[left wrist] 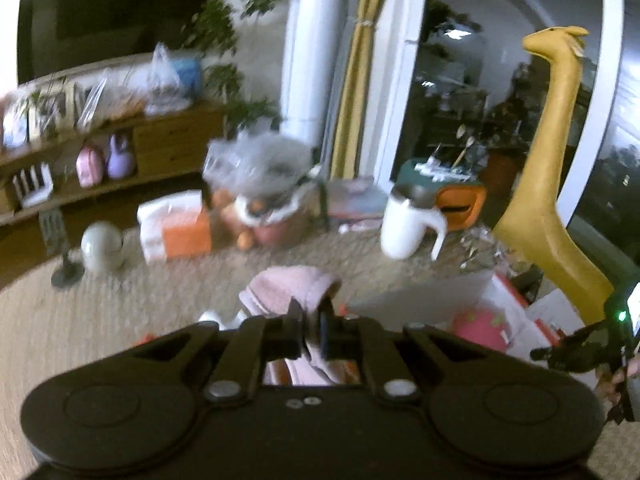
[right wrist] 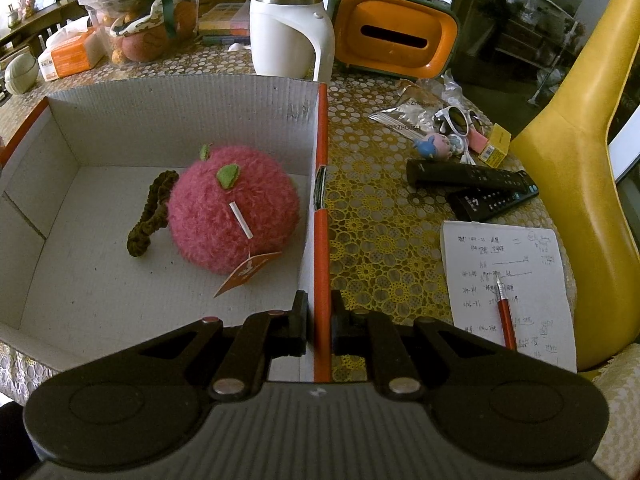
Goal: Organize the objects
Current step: 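Carry the pink plush pig with the left gripper toward the shoebox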
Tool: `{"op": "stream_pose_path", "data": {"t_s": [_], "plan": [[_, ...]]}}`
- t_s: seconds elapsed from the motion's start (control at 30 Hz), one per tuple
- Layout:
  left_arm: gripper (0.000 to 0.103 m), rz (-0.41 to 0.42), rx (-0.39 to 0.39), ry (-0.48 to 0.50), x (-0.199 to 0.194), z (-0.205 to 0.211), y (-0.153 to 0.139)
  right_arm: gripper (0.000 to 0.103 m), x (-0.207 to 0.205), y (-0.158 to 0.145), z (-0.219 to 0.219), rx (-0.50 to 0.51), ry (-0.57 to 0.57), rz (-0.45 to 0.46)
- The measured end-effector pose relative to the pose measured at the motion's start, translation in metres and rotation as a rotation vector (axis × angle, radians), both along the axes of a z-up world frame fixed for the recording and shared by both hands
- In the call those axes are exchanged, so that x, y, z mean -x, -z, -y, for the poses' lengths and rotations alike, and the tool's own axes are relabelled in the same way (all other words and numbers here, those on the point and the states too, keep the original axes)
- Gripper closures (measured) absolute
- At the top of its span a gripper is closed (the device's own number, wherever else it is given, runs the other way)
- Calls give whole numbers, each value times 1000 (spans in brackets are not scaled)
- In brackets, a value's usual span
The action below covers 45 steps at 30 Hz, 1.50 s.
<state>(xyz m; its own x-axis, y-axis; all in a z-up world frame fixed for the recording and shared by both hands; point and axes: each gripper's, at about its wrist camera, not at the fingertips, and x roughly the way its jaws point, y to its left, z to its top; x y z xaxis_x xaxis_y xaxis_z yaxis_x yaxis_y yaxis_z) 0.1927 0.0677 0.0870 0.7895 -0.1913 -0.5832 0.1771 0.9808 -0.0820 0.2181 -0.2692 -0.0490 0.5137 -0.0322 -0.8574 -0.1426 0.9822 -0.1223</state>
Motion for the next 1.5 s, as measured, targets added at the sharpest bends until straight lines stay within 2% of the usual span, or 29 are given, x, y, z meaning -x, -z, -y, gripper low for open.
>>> {"op": "stream_pose_path", "data": {"t_s": [0.23,0.5,0.7,0.77,0.97,1.1,1.23,1.4,1.5], "plan": [[98,76,-4,72,-11,25,-40,93,0,0,0,-1,0,0],[98,149,1,126,-19,50,-73,93,0,0,0,-2,1,0],[98,184,-10,189,-25,76,-87,93,0,0,0,-1,0,0],[98,183,8,202,-28,83,-88,93,0,0,0,-2,0,1],[98,170,8,210,-33,88,-78,93,0,-1,0,0,-1,0],[98,167,-57,150,-34,73,-71,93,0,0,0,0,-1,0],[98,107,-97,31,-42,39,-49,93,0,0,-1,-1,0,1],[98,31,-56,-113,-50,-15,-22,93,0,-1,-1,-1,2,0],[98,-14,-102,-175,-51,-37,-4,93,0,-1,-4,4,0,-1]]}}
